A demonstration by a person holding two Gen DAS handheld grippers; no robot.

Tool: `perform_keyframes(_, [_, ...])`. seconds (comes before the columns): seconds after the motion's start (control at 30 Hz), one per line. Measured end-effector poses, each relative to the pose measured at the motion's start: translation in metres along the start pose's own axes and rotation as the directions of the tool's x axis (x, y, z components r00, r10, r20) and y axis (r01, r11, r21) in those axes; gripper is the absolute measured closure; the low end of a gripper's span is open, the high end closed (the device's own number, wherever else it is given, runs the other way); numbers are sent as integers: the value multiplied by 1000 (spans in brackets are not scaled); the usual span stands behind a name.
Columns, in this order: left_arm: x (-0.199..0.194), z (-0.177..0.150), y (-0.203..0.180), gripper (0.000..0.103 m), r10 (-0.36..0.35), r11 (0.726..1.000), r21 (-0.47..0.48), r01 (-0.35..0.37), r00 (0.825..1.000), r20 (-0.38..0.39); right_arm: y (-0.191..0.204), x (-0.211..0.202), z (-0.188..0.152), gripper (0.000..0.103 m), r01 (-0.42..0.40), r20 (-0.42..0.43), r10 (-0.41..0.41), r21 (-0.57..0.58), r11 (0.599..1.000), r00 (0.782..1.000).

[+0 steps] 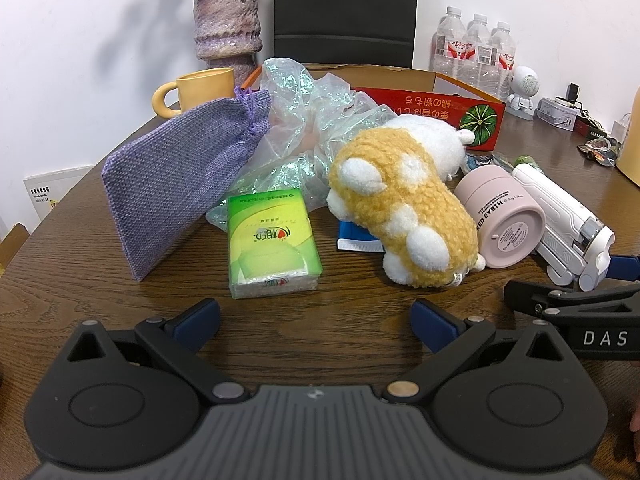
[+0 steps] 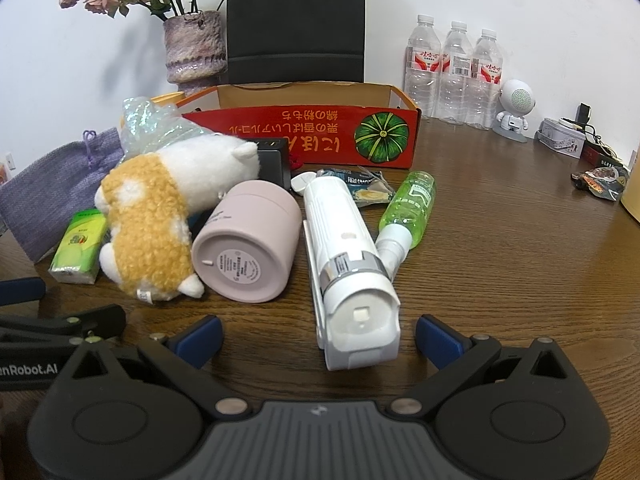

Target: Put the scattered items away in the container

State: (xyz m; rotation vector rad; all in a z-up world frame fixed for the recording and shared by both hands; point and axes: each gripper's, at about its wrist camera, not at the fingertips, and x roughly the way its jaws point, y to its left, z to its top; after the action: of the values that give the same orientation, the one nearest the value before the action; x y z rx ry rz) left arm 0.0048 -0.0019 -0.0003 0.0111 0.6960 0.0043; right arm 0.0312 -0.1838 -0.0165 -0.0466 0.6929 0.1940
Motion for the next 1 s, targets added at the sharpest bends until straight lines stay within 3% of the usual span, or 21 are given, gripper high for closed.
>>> perform_keyframes(0.7, [0, 0, 1, 0, -6, 1000, 0, 6, 1000, 2, -1, 0, 0, 0, 1, 1, -1, 0, 1000, 1000])
perform_keyframes(0.8, [-8, -2, 7, 0, -42, 999, -5, 42, 999, 31, -3, -1, 0, 0, -12, 6, 12, 11, 1000, 1000])
perform_keyframes(0.83, [-13, -3, 10, 0, -58, 998, -6, 58, 997, 46, -5, -2, -1, 2, -19, 12, 19, 20, 1000, 1000])
perform_keyframes(0.93, [-35, 3, 24, 0, -107, 994, 14, 106, 987, 121, -12, -10, -2, 21, -26, 39, 25, 43, 999, 999])
perform_keyframes(1.0, [-50, 10, 37, 0, -89, 996, 38, 83, 975, 202, -18, -17, 0, 25, -51, 64, 47, 57, 997, 997])
